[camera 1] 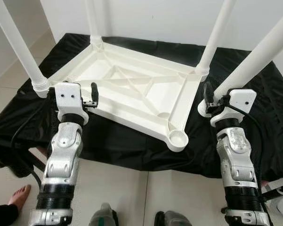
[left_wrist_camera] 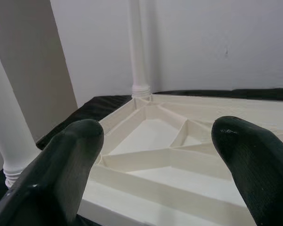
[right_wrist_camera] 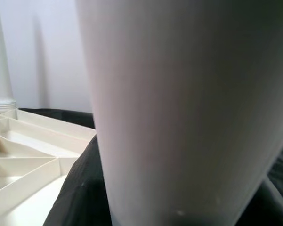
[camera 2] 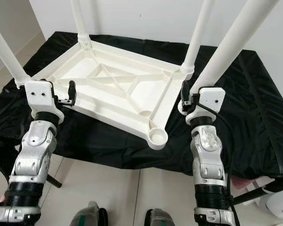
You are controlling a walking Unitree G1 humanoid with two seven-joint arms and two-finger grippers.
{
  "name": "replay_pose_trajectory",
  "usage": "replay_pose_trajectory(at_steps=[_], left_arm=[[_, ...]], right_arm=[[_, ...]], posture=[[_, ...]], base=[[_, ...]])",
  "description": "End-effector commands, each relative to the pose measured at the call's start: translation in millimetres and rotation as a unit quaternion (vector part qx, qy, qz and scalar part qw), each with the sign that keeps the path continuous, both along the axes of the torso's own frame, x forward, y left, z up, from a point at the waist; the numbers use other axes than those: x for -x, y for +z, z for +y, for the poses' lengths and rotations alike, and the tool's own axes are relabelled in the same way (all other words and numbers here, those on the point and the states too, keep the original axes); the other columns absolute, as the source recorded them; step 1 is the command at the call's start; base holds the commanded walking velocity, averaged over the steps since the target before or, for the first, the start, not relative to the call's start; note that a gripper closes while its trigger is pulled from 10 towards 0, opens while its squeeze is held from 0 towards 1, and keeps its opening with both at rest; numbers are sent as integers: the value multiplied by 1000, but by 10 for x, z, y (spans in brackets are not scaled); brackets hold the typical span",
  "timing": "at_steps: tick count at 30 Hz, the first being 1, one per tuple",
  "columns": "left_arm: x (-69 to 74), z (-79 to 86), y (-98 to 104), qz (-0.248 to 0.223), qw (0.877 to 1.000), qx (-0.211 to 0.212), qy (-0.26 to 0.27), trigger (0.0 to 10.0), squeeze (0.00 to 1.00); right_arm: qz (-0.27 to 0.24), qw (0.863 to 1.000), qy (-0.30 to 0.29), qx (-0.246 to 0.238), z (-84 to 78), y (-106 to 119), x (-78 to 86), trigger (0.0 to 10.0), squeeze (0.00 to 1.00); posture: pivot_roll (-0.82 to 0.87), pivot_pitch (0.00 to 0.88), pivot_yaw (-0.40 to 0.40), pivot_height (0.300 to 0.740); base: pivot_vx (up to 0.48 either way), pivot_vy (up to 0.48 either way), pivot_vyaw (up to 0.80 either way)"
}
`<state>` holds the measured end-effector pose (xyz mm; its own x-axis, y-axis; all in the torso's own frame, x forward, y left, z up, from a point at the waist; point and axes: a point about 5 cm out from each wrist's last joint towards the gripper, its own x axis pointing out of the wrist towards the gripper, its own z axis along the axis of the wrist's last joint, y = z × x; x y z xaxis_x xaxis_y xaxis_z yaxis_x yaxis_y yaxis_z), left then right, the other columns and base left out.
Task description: Building children table
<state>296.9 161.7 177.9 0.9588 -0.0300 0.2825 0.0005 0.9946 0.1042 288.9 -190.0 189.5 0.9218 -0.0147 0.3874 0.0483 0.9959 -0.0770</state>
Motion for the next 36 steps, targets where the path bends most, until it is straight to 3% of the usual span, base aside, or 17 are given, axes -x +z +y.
replay_pose_trajectory(at_steps=[1,9,12,18,25,36], left_arm=[[38,42,3,-12,999,9,46,10000,0],[55,-20,-112,-7,999,-3,49,10000,0],[97,-106,-262,13,999,-30,25,10000,0],[144,-206,-362,20,998,-55,-3,10000,0],[145,-231,-376,19,998,-56,-7,10000,0],[229,-299,-390,7,998,-55,-14,10000,0]], right_arm=[[2,1000,-5,-2,14,-6,30,10000,0],[28,999,-23,-1,22,-155,24,10000,0],[35,999,-39,4,-24,-197,46,10000,0],[37,998,-55,3,-77,-199,62,10000,0],[39,997,-62,1,-107,-208,63,10000,0],[67,996,-49,-18,-15,-339,50,10000,0]], posture=[[12,0,-36,740],[7,9,-32,740],[9,20,-22,740],[3,29,-13,740],[4,31,-13,740],[34,37,-33,740]], base=[[0,0,0],[0,0,0],[0,0,0],[0,0,0],[0,0,0],[0,0,0]])
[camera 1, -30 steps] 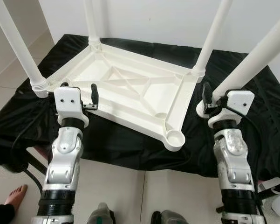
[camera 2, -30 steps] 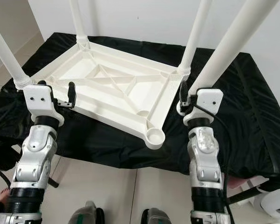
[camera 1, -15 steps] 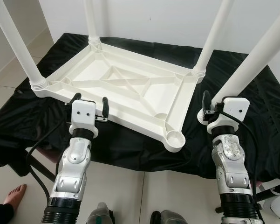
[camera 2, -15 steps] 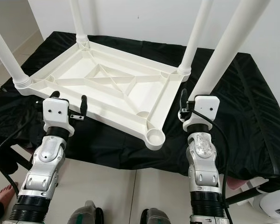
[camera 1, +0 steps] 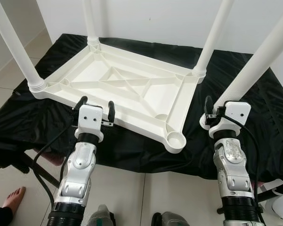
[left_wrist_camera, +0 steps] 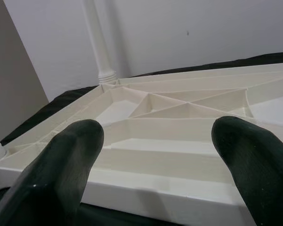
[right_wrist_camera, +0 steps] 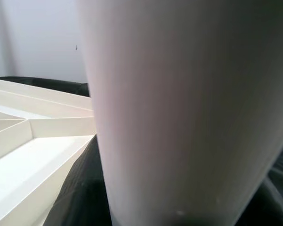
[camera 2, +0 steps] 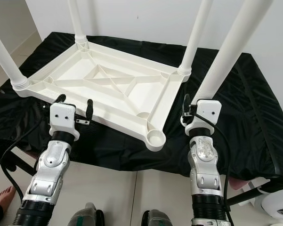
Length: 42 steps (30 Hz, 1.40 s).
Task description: Building children table
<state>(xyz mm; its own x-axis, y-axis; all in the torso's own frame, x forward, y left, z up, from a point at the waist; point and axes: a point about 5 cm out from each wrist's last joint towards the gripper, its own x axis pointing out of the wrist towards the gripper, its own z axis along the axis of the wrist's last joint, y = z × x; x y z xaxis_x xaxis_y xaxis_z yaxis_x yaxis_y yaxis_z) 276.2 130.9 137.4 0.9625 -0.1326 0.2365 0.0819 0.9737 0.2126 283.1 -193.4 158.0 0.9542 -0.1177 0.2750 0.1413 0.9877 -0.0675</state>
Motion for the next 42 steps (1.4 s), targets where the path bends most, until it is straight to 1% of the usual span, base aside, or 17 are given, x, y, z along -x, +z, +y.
replay_pose_trajectory(at_steps=[1,5,9,16,18,25,30,34,40,42], left_arm=[[21,9,15,-13,1000,1,24,10000,0],[44,27,-8,-11,999,1,30,10000,0],[54,45,-11,-11,999,2,39,10000,0],[65,60,-6,-13,999,-1,42,10000,0],[73,72,-6,-13,999,-1,41,10000,0],[87,57,-15,-14,999,-2,32,10000,0],[106,63,-81,-3,1000,11,22,10000,0],[112,58,-161,10,1000,15,22,10000,0],[103,33,-203,17,999,19,20,10000,0],[103,21,-259,26,999,17,21,10000,0]], right_arm=[[8,1000,2,-8,19,-24,-7,10000,0],[20,1000,3,-14,26,-71,6,10000,0],[41,999,-1,-26,37,-165,28,10000,0],[49,998,-5,-29,40,-201,46,10000,0],[56,998,-3,-32,50,-233,76,10000,0],[63,998,-1,-31,63,-293,115,10000,0],[62,998,-2,-30,63,-330,122,10000,0],[61,998,1,-33,73,-354,110,10000,0],[60,997,3,-40,93,-375,87,10000,0],[60,997,3,-38,100,-388,78,10000,0]], posture=[[34,37,-33,740],[41,38,-42,740],[47,39,-44,740],[49,41,-43,740],[49,44,-43,740],[52,43,-44,740],[50,40,-44,740],[51,35,-42,740],[54,32,-38,740],[54,29,-37,740]], base=[[0,0,0],[0,0,0],[0,0,0],[0,0,0],[0,0,0],[0,0,0],[0,0,0],[0,0,0],[0,0,0],[0,0,0]])
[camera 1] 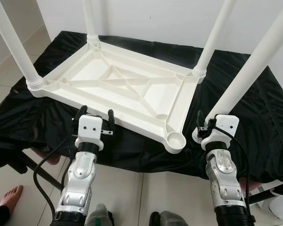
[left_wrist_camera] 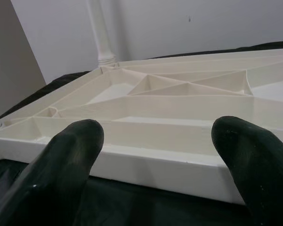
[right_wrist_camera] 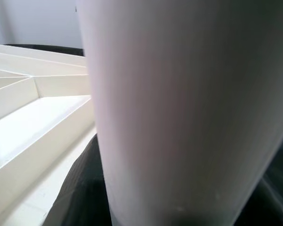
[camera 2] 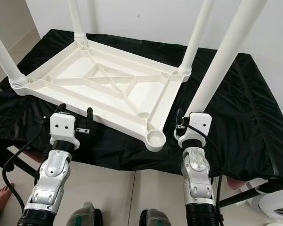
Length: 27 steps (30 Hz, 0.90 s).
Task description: Building children table
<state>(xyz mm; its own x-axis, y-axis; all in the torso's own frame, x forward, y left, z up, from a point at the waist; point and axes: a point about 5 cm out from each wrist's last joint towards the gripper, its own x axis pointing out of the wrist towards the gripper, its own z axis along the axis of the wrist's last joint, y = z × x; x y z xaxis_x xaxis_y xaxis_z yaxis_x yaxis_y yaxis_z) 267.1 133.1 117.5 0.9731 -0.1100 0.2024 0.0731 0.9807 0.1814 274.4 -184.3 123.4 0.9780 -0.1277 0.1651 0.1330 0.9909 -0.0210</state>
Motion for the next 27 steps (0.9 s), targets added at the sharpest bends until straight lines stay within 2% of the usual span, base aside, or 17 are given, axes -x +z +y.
replay_pose_trajectory(at_steps=[1,5,14,27], left_arm=[[13,-2,-60,7,1000,3,13,10000,0],[19,8,-151,21,1000,-3,13,10000,0],[13,16,-196,25,1000,-9,9,10000,0],[-5,47,-245,34,999,-2,19,10000,0]], right_arm=[[7,1000,1,-7,9,-41,-10,10000,0],[1,1000,-1,-3,-13,-9,-33,10000,0],[-7,1000,-10,10,-87,12,-68,10000,0],[-7,1000,-6,14,-79,-7,-68,10000,0]], posture=[[54,29,-37,740],[48,33,-34,740],[47,41,-30,740],[39,38,-39,740]], base=[[0,0,0],[0,0,0],[0,0,0],[0,0,0]])
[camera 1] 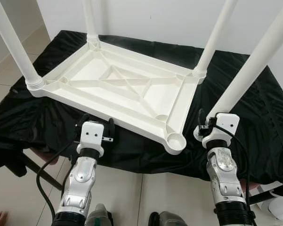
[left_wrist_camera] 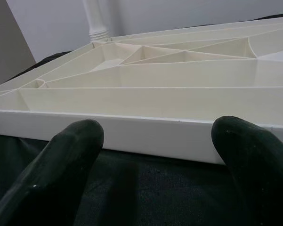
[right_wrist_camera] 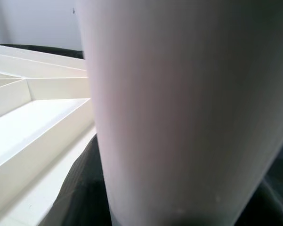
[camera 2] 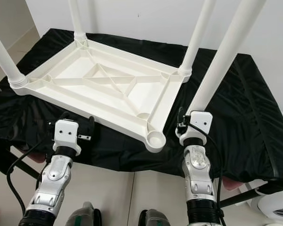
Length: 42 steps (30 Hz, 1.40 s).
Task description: Building children table
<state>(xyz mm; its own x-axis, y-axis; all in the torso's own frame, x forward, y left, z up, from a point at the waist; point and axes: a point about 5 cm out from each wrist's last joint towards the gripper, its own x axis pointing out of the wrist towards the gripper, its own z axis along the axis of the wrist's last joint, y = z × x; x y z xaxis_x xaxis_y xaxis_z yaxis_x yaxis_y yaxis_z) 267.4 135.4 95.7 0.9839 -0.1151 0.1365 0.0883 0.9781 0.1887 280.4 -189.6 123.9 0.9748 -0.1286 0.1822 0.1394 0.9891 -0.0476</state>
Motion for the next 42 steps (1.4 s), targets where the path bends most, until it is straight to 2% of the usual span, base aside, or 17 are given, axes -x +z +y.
replay_pose_trajectory(at_steps=[1,5,10,25,42], left_arm=[[-2,25,-27,1,1000,3,20,10000,0],[0,30,-15,0,1000,11,23,10000,0],[14,42,-50,18,998,48,22,10000,0],[23,28,-67,19,999,45,15,10000,0],[-24,39,-16,9,999,39,6,10000,0]], right_arm=[[0,1000,-3,0,-25,-12,-8,10000,0],[-3,1000,0,-4,-19,-22,-3,10000,0],[-10,1000,17,-7,25,-63,30,10000,0],[2,1000,24,-7,45,-191,75,10000,0],[-6,1000,24,-9,49,-200,43,10000,0]], posture=[[39,38,-39,740],[41,37,-40,740],[41,37,-40,740],[41,37,-35,740],[44,16,-25,740]], base=[[0,0,0],[0,0,0],[0,0,0],[0,0,0],[0,0,0]])
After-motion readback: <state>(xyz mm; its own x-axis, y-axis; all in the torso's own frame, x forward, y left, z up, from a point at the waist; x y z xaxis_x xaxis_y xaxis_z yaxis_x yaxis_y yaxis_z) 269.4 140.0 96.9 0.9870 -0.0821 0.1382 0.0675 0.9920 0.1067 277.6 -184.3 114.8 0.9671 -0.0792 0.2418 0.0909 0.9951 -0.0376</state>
